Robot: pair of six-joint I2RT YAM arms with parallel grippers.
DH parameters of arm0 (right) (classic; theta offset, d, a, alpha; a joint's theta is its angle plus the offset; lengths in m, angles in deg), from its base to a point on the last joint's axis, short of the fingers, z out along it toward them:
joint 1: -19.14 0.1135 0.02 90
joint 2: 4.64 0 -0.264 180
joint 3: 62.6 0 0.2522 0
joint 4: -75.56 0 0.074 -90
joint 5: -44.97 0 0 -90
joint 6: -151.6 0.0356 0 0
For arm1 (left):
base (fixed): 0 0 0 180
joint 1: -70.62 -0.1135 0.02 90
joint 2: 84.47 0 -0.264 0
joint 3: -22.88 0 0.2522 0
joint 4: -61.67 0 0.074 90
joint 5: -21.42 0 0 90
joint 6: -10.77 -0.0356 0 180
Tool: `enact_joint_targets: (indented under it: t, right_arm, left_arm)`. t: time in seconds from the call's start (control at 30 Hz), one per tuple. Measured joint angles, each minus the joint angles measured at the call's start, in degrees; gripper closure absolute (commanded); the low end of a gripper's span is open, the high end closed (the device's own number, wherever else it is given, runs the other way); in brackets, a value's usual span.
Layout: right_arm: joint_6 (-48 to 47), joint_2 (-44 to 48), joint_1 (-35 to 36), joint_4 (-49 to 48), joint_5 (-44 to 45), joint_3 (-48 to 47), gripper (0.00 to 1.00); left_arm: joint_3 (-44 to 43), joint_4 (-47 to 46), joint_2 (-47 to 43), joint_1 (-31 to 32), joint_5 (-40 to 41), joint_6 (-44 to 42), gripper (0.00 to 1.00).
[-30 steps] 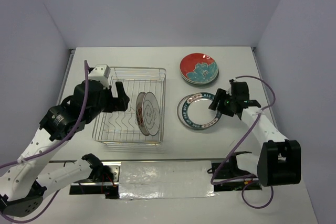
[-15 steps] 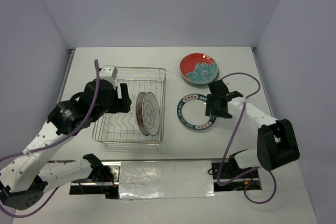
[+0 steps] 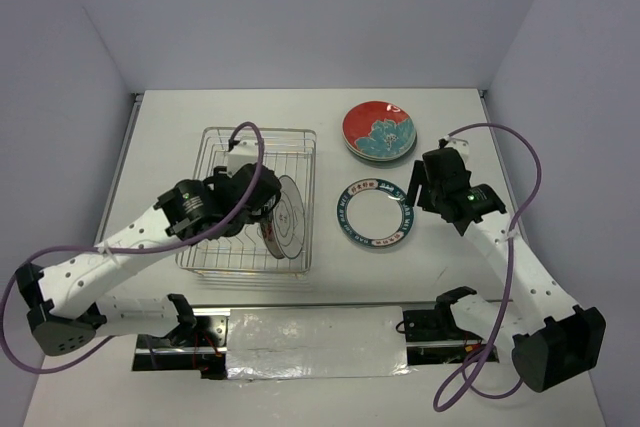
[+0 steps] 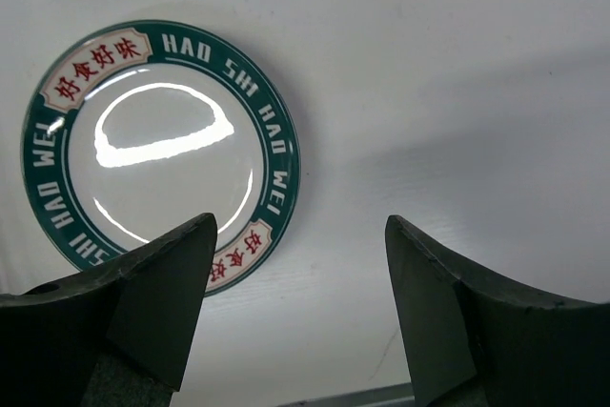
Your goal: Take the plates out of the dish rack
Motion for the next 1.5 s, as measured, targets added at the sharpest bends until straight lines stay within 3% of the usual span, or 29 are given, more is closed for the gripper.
enact_joint_targets:
  t: [0.23, 0.4, 0.73, 0.83, 0.87, 1.03, 1.13, 1.3, 1.47, 1.5]
  right_arm:
    - [-0.94, -0.02, 0.46, 2.99, 0.02, 0.00, 0.21]
    - [-1.36, 0.66, 0.55, 4.00, 0.04, 0.00, 0.21]
    - [-1.40, 1.14, 0.85, 4.44, 0.00, 0.00, 0.21]
    - [-1.42, 1.14, 0.94, 4.55, 0.00, 0.00, 0.21]
    - [-1.46, 1.14, 1.01, 4.66, 0.02, -0.02, 0.21]
    - [-1.62, 1.25, 1.11, 5.27, 0.02, -0.37, 0.21]
    - [-1.62, 1.36, 1.11, 5.31, -0.02, -0.42, 0.21]
    - [-1.81, 1.36, 1.31, 5.46, -0.48, -0.50, 0.21]
    - [-2.47, 1.55, 1.38, 5.62, -1.22, -1.57, 0.21]
    - [-2.60, 1.66, 1.38, 5.60, -1.53, -1.75, 0.21]
  left_arm:
    - [-0.70, 1.09, 6.08, 0.90, 5.22, 4.20, 0.40]
    - [1.29, 0.55, 6.60, 0.94, 6.36, 5.90, 0.57]
    - [4.28, -2.97, 9.22, 0.98, 6.38, 6.95, 0.67]
    - [4.61, -3.32, 10.58, 1.01, 6.38, 6.99, 0.78]
    - [4.61, -3.19, 10.62, 0.98, 6.51, 7.13, 0.87]
    - [3.89, -0.55, 10.62, 0.94, 7.37, 7.96, 1.00]
    - [-0.79, 4.24, 10.69, 0.96, 7.63, 6.86, 1.00]
    - [-18.49, 15.37, 14.62, 0.87, 13.68, 5.51, 1.00]
    - [-27.61, 16.83, 16.57, 0.42, 18.01, 2.27, 0.95]
    - [-29.16, 17.38, 17.07, -0.15, 18.80, 1.55, 0.98]
